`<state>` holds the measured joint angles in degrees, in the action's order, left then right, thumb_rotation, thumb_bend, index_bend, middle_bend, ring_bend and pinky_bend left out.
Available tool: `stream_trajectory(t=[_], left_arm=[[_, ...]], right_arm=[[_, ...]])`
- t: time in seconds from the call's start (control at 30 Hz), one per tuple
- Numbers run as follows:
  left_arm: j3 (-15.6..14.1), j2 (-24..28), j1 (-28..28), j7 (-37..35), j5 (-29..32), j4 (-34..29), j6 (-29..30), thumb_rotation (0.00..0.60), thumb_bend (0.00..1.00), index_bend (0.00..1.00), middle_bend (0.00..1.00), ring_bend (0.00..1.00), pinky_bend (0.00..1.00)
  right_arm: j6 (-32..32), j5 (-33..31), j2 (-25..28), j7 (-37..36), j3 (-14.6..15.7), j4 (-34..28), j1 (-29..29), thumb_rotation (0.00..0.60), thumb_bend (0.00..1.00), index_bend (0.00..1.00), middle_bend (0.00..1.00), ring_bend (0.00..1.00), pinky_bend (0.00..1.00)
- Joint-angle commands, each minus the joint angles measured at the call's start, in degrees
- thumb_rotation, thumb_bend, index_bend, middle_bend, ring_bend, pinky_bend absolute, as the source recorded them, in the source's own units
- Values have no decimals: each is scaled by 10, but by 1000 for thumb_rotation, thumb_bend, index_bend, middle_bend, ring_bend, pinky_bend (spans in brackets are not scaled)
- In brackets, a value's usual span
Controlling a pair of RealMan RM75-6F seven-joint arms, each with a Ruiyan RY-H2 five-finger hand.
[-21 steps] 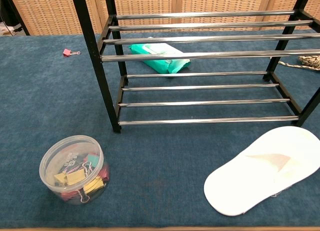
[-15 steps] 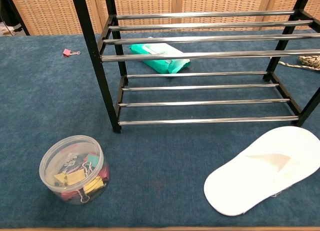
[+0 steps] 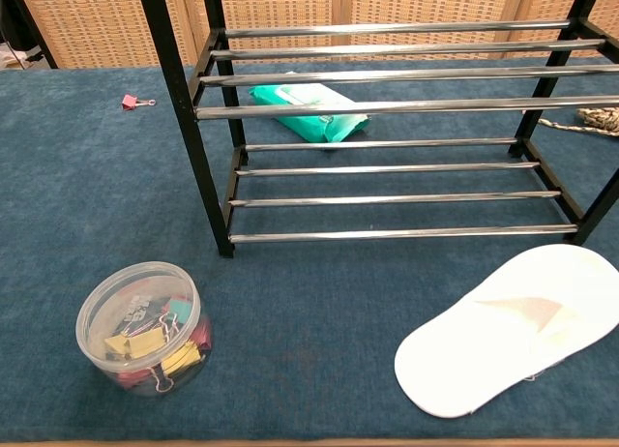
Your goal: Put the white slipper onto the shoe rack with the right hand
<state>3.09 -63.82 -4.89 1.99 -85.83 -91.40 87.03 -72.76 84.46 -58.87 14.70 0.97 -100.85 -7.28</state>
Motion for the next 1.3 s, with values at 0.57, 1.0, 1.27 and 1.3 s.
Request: stream_trajectory(t=[0.57, 1.0, 1.27, 1.3], left_arm=[[6, -2, -1, 2, 10, 1, -3, 600, 0, 0, 0, 0, 0], [8, 1, -2, -5, 13, 2, -5, 600, 0, 0, 0, 0, 0], [9, 3, -2, -12, 16, 2, -6, 600, 0, 0, 0, 0, 0], [9, 3, -2, -12, 16, 2, -7, 600, 0, 0, 0, 0, 0]], right_arm=[[107, 188, -56, -94, 28, 15, -133, 600, 0, 287, 183, 116, 163], [199, 151, -109, -25, 6, -24, -199, 600, 0, 308, 193, 128, 169], [231, 101, -132, 17, -10, -29, -222, 600, 0, 310, 197, 136, 169], [229, 97, -135, 22, -11, -28, -222, 600, 0, 310, 197, 138, 169]])
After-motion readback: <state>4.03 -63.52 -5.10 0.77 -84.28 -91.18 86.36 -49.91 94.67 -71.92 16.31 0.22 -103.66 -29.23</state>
